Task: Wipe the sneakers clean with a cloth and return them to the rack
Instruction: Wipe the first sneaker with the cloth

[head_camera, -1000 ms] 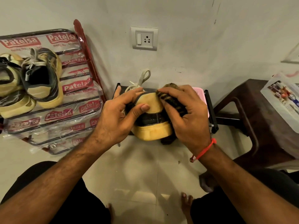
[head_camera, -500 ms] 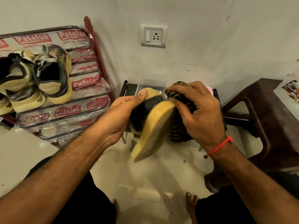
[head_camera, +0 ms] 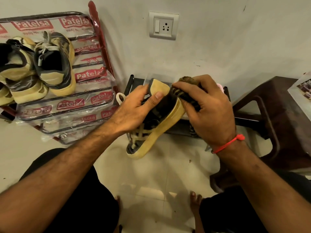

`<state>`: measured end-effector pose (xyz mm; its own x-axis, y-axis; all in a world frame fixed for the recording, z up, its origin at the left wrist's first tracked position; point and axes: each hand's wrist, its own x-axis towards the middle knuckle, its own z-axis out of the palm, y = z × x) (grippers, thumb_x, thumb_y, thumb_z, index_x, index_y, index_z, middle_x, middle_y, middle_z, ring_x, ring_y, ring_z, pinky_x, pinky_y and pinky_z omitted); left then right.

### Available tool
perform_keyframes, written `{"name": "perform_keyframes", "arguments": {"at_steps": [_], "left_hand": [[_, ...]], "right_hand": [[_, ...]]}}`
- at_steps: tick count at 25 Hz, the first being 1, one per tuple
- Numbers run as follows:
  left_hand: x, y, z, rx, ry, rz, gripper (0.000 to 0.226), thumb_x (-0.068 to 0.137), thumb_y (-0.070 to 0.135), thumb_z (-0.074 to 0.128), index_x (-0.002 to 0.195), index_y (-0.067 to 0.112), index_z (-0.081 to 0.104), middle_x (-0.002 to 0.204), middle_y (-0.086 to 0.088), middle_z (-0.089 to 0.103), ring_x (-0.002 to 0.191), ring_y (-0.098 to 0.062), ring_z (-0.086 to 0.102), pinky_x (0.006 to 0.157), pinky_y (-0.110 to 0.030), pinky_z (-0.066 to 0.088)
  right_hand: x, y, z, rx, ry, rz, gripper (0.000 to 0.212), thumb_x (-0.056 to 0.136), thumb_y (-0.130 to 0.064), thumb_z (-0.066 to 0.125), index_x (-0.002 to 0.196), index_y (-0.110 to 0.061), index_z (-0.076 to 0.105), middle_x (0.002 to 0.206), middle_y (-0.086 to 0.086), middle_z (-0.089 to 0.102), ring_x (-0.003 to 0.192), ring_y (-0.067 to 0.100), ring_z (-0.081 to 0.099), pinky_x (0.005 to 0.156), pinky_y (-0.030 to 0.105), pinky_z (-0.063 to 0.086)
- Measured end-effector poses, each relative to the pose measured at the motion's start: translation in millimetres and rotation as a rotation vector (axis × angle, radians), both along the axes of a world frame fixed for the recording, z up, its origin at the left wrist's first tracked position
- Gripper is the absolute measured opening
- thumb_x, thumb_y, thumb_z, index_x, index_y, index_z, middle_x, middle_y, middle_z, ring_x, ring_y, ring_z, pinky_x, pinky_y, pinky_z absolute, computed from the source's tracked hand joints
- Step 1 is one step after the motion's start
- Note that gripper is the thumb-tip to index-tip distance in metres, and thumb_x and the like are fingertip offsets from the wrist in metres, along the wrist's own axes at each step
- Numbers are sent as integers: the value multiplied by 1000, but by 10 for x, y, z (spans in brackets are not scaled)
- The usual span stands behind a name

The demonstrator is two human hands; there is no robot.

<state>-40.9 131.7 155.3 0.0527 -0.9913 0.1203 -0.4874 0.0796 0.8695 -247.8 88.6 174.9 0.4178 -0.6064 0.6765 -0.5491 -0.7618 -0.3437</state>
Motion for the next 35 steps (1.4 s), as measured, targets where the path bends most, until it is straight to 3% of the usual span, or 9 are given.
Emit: {"name": "perform_keyframes", "arguments": {"at_steps": [3,8,13,15,21,25,27,31,35], "left_hand": [[-128,10,-63,-65,6,38,34,99,60,45,123,40,60,117,9,66,113,-9,63,97,-45,54],[-206,-24,-94,0,63,187,42,100,58,46,125,30,65,119,5,65,113,-11,62,99,-45,53],[-88,-108,-61,167,542,402,33,99,57,52,111,33,71,110,4,77,106,-16,72,101,-47,55],[-53,-118,-28,172,551,409,33,100,56,53,114,33,71,110,3,78,106,-17,73,101,-47,56],[-88,-45,26,213,576,315,32,106,46,47,122,29,68,110,5,77,102,-12,73,92,-35,57],[0,-109,61,223,701,450,29,105,45,50,112,25,69,104,-3,79,99,-23,74,81,-36,58],[24,-106,51,271,635,407,30,105,47,49,115,26,69,107,-3,77,102,-23,73,83,-38,58],[-89,-43,-8,324,537,300,27,106,47,45,109,34,69,102,7,76,100,-14,71,86,-35,56],[41,-143,19,289,710,472,30,106,43,48,115,23,69,100,-4,77,90,-21,74,74,-33,58]], "right_hand": [[124,102,6,-30,139,-124,36,92,-26,59,126,-18,67,115,8,61,103,26,59,66,38,57],[276,160,-142,75,179,-85,49,87,-19,58,135,-6,57,120,18,53,100,34,60,70,43,60],[549,643,-477,200,312,169,33,96,-18,49,126,-12,59,117,9,53,88,28,61,61,45,58],[566,660,-500,125,326,225,32,98,-26,45,122,-14,63,115,9,56,88,29,62,55,43,58],[225,-2,-241,18,73,38,40,91,-20,56,127,-6,67,115,19,59,101,26,60,77,38,61],[407,376,-508,43,247,175,42,89,-26,53,123,-7,68,114,15,62,88,27,66,62,39,61],[360,280,-443,41,240,170,41,90,-28,52,122,-8,69,113,15,62,86,26,66,61,35,61],[211,-11,-264,38,100,8,38,91,-21,58,124,-5,68,112,19,60,95,30,63,75,32,59],[430,421,-608,98,281,130,45,87,-31,50,121,-6,68,109,14,61,84,29,65,56,42,61]]}}
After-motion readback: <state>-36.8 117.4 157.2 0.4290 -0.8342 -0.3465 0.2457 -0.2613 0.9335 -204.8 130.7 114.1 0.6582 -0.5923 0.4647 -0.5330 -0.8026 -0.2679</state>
